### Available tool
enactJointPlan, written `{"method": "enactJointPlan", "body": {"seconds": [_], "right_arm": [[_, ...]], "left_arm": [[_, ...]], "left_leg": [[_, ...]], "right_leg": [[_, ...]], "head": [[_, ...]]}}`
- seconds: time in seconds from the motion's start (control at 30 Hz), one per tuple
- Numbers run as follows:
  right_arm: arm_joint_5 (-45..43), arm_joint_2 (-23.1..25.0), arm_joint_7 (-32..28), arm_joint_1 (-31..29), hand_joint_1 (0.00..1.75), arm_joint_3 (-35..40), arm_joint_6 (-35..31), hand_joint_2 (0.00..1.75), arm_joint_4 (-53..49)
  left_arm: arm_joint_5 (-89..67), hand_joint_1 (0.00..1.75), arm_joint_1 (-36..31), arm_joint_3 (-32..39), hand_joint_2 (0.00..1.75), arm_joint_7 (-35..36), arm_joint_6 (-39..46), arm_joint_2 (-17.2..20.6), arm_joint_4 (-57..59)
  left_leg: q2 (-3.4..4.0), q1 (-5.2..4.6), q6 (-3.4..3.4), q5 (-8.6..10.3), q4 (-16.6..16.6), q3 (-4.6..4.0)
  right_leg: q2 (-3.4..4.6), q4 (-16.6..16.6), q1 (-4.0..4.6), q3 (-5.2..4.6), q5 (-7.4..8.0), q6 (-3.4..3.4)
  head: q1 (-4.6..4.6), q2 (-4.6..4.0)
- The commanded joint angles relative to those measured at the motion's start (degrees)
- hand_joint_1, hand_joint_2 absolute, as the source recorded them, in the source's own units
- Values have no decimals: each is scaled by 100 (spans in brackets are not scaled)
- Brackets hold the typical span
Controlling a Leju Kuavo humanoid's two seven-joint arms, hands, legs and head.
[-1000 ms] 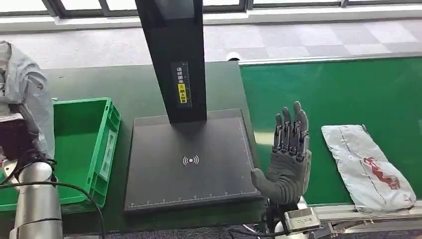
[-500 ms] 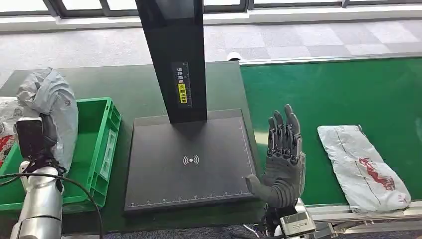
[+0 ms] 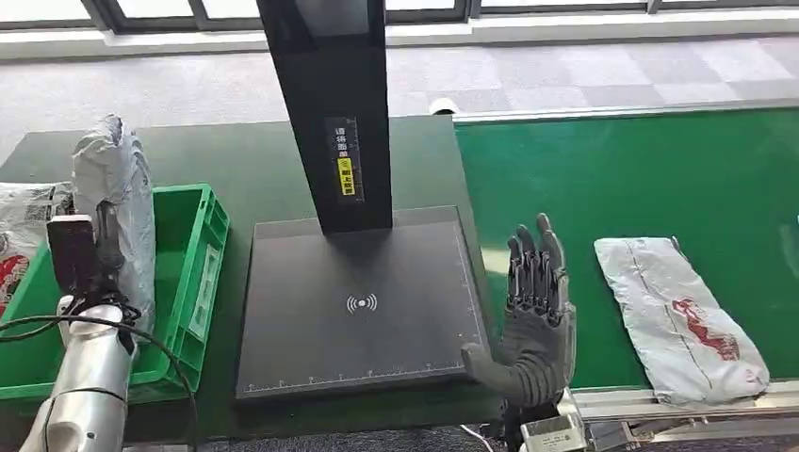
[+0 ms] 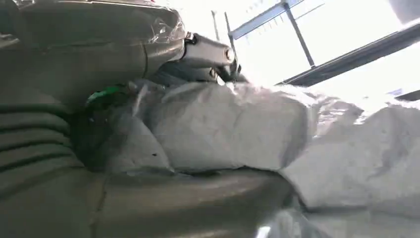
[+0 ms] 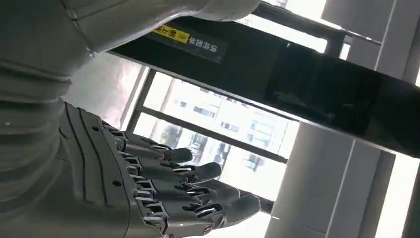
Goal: Moved the parcel from conveyor to table for the left to box.
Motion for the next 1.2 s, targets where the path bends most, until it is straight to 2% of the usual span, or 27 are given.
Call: {"method": "enactJointPlan", "body": {"seconds": [0.03,0.2,0.33,0.47,0.7,0.77,0.8,0.83,0.87,0.9,0.93,1.03,1.1,1.13,1.2], "right_arm": [[-1,-114,2,32,0,17,-4,175,33],[22,-106,2,27,0,10,-18,175,60],[77,-63,2,43,0,-33,15,175,63],[153,5,2,3,0,-91,120,175,135],[234,3,2,70,0,-73,122,175,127],[533,99,2,113,0,-267,-8,175,309],[846,272,17,131,0,-559,-9,175,411],[1578,412,369,123,0,-938,-188,175,497],[2714,534,1111,58,0,-1455,-645,175,684],[3467,532,1513,-7,0,-1800,-888,175,829],[3942,431,1797,-70,0,-2015,-975,175,992],[5776,128,2792,-158,0,-2692,-1247,175,1583],[6381,-30,3253,-112,0,-2884,-1136,175,1765],[6722,-114,3493,-66,0,-3009,-1055,175,1845],[7100,-201,3821,-37,0,-3207,-972,175,1930]], "left_arm": [[33,0,108,126,0,48,26,-292,-369],[15,0,148,98,0,36,58,-286,-443],[112,0,776,-76,0,93,231,-549,-1601],[101,0,1130,-175,0,267,411,-623,-2214],[94,0,1248,-191,0,337,611,-602,-2355],[260,0,1376,-190,0,294,606,-678,-2611],[547,0,1539,-207,0,142,525,-763,-2925],[764,0,1830,-339,0,-28,457,-875,-3411],[972,0,2117,-523,0,-236,343,-1024,-3872],[979,0,2338,-738,0,-188,323,-1113,-4179],[1379,0,2540,-1069,0,-108,-275,-1158,-4416],[1909,0,2745,-1882,0,-167,-698,-1362,-4324],[2064,0,2766,-2241,0,-143,-711,-1439,-4136],[2268,0,2797,-2500,0,31,-1105,-1376,-4027],[2452,0,2865,-2608,0,-59,-1269,-1409,-4019]], "left_leg": [[-6,3,5,3,-6,-2],[-6,2,3,6,-7,-5],[4,1,4,4,-10,-1],[7,0,5,0,-9,3],[3,1,3,4,-8,-5],[5,1,2,2,-5,-4],[3,0,2,2,-4,-4],[2,1,3,4,-10,-1],[2,2,2,1,-6,-1],[2,2,4,4,-13,-1],[7,1,5,-1,-7,1],[-9,2,11,3,-13,6],[-36,0,12,3,-9,3],[-47,-2,17,6,-15,3],[-45,-7,21,4,-17,3]], "right_leg": [[-10,-11,4,3,3,-2],[-11,-9,5,-2,5,-4],[-2,-13,5,-1,6,-3],[0,-13,4,1,3,-3],[-4,-10,4,-6,5,-5],[-1,-6,3,-5,3,-4],[-2,-5,3,-5,2,-3],[-5,-13,4,-1,4,-4],[-4,-9,4,-1,1,-3],[-6,-17,5,0,5,-4],[0,-13,4,0,2,-1],[-16,-27,5,12,4,3],[-38,-30,2,19,-2,9],[-49,-42,1,27,1,11],[-49,-45,-4,28,3,12]], "head": [[2,0],[0,0],[2,0],[0,0],[2,0],[0,0],[2,0],[2,0],[0,0],[0,0],[2,0],[0,0],[0,0],[2,0],[0,0]]}}
